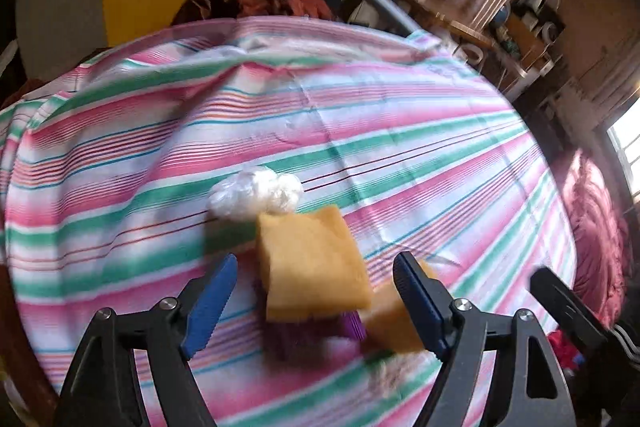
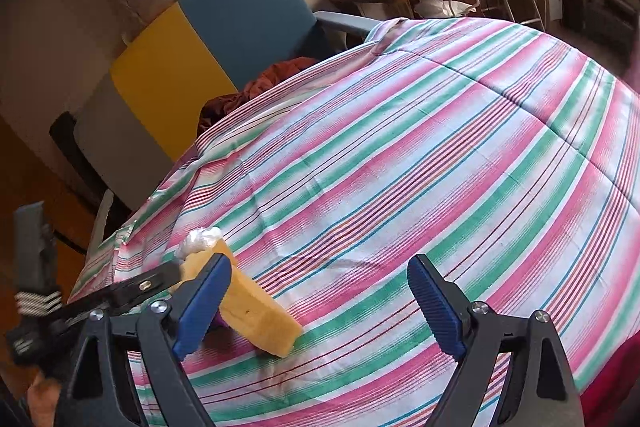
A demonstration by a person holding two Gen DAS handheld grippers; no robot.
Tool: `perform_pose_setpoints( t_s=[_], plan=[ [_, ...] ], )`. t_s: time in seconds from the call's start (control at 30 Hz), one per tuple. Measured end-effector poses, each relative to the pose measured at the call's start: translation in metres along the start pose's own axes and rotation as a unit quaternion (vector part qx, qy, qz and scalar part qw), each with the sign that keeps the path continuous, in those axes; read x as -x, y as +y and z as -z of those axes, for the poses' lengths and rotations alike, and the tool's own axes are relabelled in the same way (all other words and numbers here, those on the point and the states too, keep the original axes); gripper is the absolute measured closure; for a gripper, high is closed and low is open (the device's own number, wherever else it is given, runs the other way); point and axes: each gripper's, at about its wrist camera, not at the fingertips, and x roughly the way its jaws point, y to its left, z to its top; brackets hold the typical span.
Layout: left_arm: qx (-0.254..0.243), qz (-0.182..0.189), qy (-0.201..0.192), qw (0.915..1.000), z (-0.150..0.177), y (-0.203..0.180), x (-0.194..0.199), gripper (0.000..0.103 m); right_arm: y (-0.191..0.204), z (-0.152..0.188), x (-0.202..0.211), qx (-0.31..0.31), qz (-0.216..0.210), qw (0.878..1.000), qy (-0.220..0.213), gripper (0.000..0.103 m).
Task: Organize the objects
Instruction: 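Grasp a yellow sponge with the left tool, then grasp the crumpled clear plastic bag with the right tool while the left tool holds the sponge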
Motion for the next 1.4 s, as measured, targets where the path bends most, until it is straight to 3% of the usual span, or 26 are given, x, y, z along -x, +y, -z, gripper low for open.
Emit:
perform_pose_setpoints(
  t_s=[0.07,0.13,0.17,0.37,0.43,0.63,0.73,0.83,0.93,1.07,1.23,1.4],
  plan=[
    [-0.007,-0.003,0.011,0.9999,-0.006,-0.003,-0.013,0.022,-0.002,0.000,-0.001,-0.005,-0.002,1.000,0.002,0.013],
    [-0.008,-0.017,0.011,0.9998,-0.007,-0.003,-0.020,0.029,-0.003,-0.001,-0.001,-0.008,-0.003,1.000,0.002,0.013],
    [-0.013,-0.011,0.015,0.9997,-0.005,-0.002,-0.022,0.048,-0.003,-0.001,-0.001,-0.009,-0.003,1.000,0.002,0.013],
    [-0.020,0.014,-0.027,0.9994,0.023,0.014,0.008,0.049,-0.002,-0.002,-0.006,-0.005,-0.004,1.000,0.010,0.012],
    [-0.010,0.020,-0.053,0.9983,0.042,0.024,0.030,0.049,-0.002,-0.002,-0.006,-0.004,-0.004,1.000,0.010,0.012],
    [0.013,0.051,-0.081,0.9953,0.108,0.049,0.073,0.049,-0.002,-0.001,-0.009,0.001,0.006,1.000,0.015,0.012],
    [-0.008,0.033,-0.082,0.9960,0.144,0.052,0.079,0.049,0.001,0.000,-0.009,0.009,0.012,1.000,0.012,0.012],
    [-0.057,-0.019,-0.085,0.9945,0.176,0.044,0.075,0.049,0.004,0.000,-0.007,0.019,0.012,1.000,0.005,0.012],
    [-0.090,-0.046,-0.091,0.9906,0.197,0.037,0.066,0.049,0.010,0.002,-0.004,0.034,0.009,0.999,-0.005,0.012],
    [-0.128,-0.079,-0.120,0.9813,0.210,0.026,0.059,0.049,0.023,0.005,-0.001,0.065,-0.001,0.998,-0.012,0.012],
    [-0.102,-0.046,-0.117,0.9868,0.208,0.040,0.052,0.047,0.046,0.014,0.007,0.115,-0.028,0.993,-0.017,0.013],
    [-0.111,-0.043,-0.132,0.9842,0.215,0.039,0.051,0.046,0.062,0.023,0.005,0.145,-0.038,0.989,-0.006,0.013]
  ],
)
